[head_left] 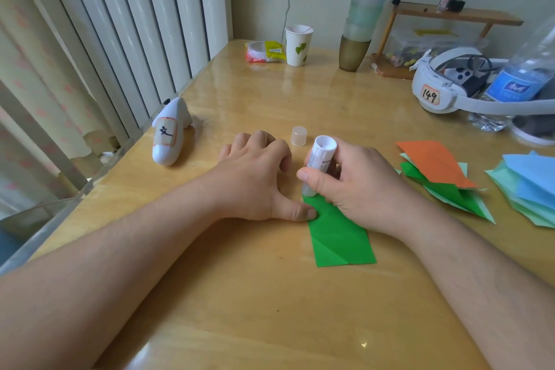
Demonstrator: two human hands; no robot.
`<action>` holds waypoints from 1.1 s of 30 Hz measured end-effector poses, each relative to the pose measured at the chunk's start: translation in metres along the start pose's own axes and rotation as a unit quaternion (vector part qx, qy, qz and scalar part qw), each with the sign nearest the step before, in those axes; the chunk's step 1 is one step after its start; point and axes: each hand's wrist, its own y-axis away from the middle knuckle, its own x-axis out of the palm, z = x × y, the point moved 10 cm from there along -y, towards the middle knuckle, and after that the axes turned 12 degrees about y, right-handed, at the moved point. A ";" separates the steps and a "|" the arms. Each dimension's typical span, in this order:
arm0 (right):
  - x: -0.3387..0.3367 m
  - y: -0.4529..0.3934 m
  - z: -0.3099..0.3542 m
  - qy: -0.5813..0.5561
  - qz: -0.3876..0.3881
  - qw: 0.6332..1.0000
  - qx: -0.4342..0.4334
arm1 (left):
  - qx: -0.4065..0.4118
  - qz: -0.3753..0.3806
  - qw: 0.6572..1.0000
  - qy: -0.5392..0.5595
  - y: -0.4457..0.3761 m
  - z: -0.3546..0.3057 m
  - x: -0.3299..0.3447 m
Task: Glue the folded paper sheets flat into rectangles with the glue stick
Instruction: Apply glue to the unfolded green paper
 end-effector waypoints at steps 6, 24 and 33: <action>-0.004 -0.001 -0.005 -0.056 -0.016 0.998 -0.009 | -0.003 0.006 1.000 -0.001 0.001 -0.001 0.000; 0.004 0.003 -0.008 -0.133 0.044 0.990 -0.015 | -0.004 0.005 1.000 -0.008 -0.001 -0.001 0.000; 0.001 0.002 -0.005 -0.088 0.016 0.995 -0.034 | -0.030 0.019 0.999 -0.022 -0.002 0.003 0.001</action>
